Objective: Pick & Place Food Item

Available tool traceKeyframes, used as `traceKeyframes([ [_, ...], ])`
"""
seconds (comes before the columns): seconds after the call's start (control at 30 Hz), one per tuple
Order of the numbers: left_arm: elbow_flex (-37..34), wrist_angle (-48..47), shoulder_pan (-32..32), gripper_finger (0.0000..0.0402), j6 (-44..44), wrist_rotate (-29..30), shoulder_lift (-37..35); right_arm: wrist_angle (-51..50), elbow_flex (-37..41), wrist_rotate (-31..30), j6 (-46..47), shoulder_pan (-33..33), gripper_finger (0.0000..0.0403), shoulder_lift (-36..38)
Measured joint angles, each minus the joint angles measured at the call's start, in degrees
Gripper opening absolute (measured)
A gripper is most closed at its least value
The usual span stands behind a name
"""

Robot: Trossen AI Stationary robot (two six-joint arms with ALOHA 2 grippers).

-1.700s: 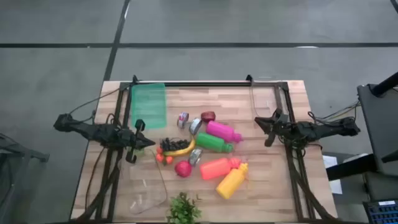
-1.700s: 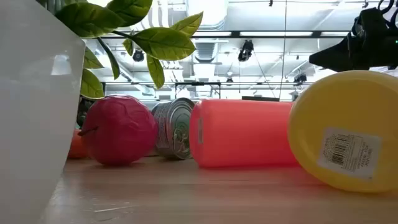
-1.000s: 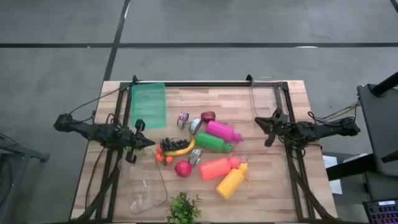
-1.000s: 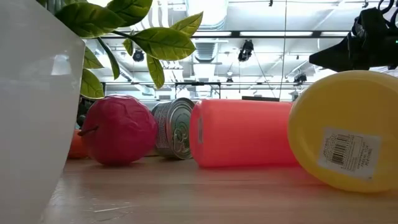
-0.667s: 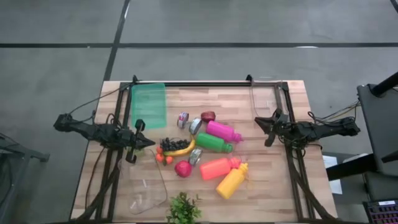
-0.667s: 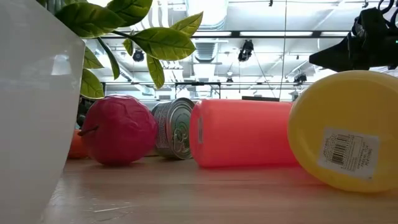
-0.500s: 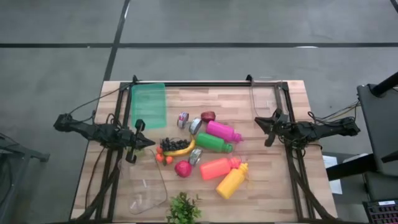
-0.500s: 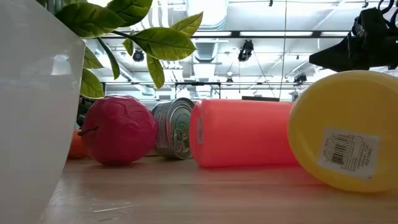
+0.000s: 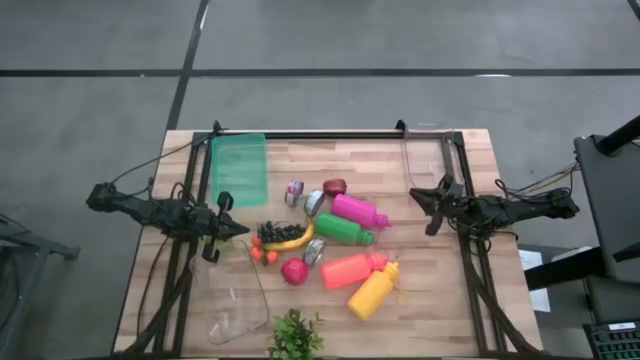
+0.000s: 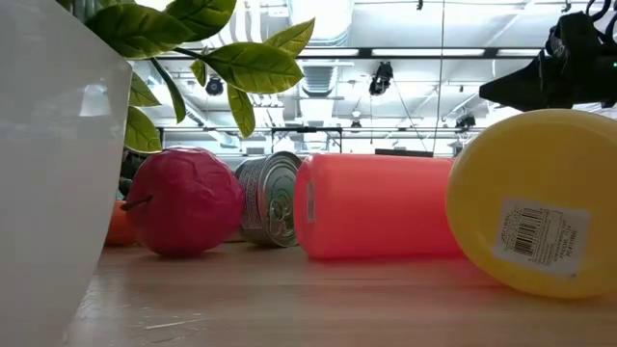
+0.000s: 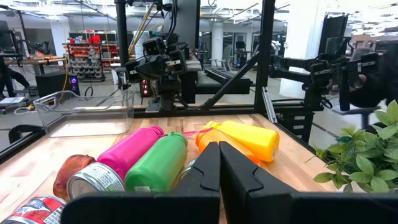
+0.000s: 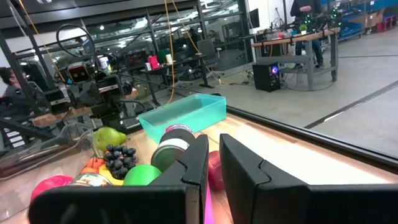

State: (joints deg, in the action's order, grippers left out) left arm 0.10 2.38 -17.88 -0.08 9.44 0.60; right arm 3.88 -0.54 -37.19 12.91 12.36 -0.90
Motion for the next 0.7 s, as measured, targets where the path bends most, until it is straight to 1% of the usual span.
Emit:
traceKeyframes([
  [0.27, 0.00, 0.01, -0.01, 0.0000, 0.00, 0.01, 0.00, 0.01, -0.01, 0.03, 0.62, 0.00, 0.0038, 0.01],
  [0.37, 0.02, 0.01, 0.00, 0.0000, 0.00, -0.01, 0.00, 1.66, 0.00, 1.87, 6.65, -0.02, 0.0038, -0.03],
  [0.43, 0.01, 0.00, 0.00, 0.0000, 0.00, 0.00, 0.02, 4.87, 0.00, 6.22, 9.16, -0.07, 0.0038, 0.00],
  [0.47, 0.02, -0.01, -0.01, 0.0000, 0.00, -0.01, 0.00, 6.99, 0.00, 9.26, 8.37, -0.06, 0.0038, 0.00],
  [0.63, 0.00, 0.01, 0.00, 0.0000, 0.00, 0.01, 0.00, 19.33, 0.00, 27.01, -6.98, 0.04, 0.0038, -0.35],
  [0.67, 0.00, 0.00, 0.00, 0.0000, 0.00, 0.01, 0.00, 21.57, 0.00, 28.64, -7.96, 0.07, 0.0038, -0.35],
  [0.7, 0.00, 0.01, 0.01, 0.0000, 0.00, 0.01, 0.00, 23.42, -0.03, 28.73, -8.21, 0.05, 0.0038, -0.32],
])
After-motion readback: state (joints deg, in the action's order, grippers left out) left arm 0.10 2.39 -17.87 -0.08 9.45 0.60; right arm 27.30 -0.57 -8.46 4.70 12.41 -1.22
